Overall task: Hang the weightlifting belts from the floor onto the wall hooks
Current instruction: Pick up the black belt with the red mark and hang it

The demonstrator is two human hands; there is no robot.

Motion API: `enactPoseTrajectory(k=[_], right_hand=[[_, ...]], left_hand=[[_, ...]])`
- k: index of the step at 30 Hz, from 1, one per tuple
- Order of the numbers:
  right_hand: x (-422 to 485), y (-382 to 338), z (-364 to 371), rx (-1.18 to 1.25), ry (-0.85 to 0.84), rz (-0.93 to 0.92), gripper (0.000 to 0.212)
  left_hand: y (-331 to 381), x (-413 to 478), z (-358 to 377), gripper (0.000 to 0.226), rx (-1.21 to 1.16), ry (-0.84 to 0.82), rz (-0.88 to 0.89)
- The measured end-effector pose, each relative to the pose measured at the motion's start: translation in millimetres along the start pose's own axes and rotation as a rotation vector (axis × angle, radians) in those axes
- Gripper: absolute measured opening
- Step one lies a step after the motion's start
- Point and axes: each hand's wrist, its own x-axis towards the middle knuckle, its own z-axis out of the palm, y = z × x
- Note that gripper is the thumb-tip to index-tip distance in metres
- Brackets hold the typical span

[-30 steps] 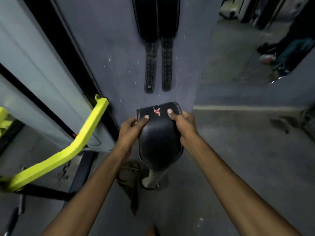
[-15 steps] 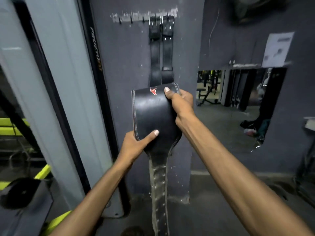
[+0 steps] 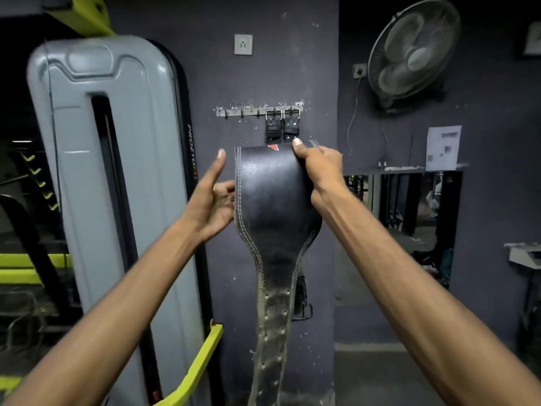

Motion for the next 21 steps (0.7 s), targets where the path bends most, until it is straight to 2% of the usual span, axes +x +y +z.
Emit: enactPoseTrajectory(k=[2, 5, 6, 8, 11, 12, 17, 19, 21], right_hand=[[-10.4, -7.1, 0.7, -0.030, -0.047, -0.023, 0.044], [-26.2, -21.3, -1.4, -0.188, -0.163, -0.104, 0.025], [-28.6, -24.6, -4.5, -0.222, -0.217, -0.126, 0.026], [-36.8, -27.2, -12.9, -0.253, -0.314, -0.133, 0.043], [-61.0, -11.7, -28.8, -0.281, -0.418, -0.136, 0.070], [-69.8, 0.6, -35.4, -0.310, -0.445, -0.120, 0.073], [-85.8, 16.0, -45.5, -0.593, -0.710, 0.000, 0.050], [-71.9, -0.2, -38.9, -0.419, -0.780, 0.068, 0.055], [-53.1, -20.7, -24.7, -0.097, -0.735, 0.188, 0.058]], left_hand=[[26.3, 17.0, 3.3, 0.062, -0.059, 0.046, -0.013], [38.6, 34.9, 3.1, 0.047, -0.159, 0.149, 0.041], [41.0, 34.6, 4.4, 0.043, -0.188, 0.169, 0.064], [43.0, 32.0, 4.7, 0.049, -0.214, 0.169, 0.076], [40.9, 30.7, 2.9, 0.081, -0.204, 0.145, 0.109], [41.2, 30.6, 1.9, 0.080, -0.181, 0.153, 0.139], [48.8, 18.8, -5.1, 0.056, -0.039, 0.192, 0.325], [53.7, 10.6, -5.7, 0.042, 0.006, 0.173, 0.365], [57.5, 2.1, -7.0, 0.021, 0.084, 0.163, 0.404]])
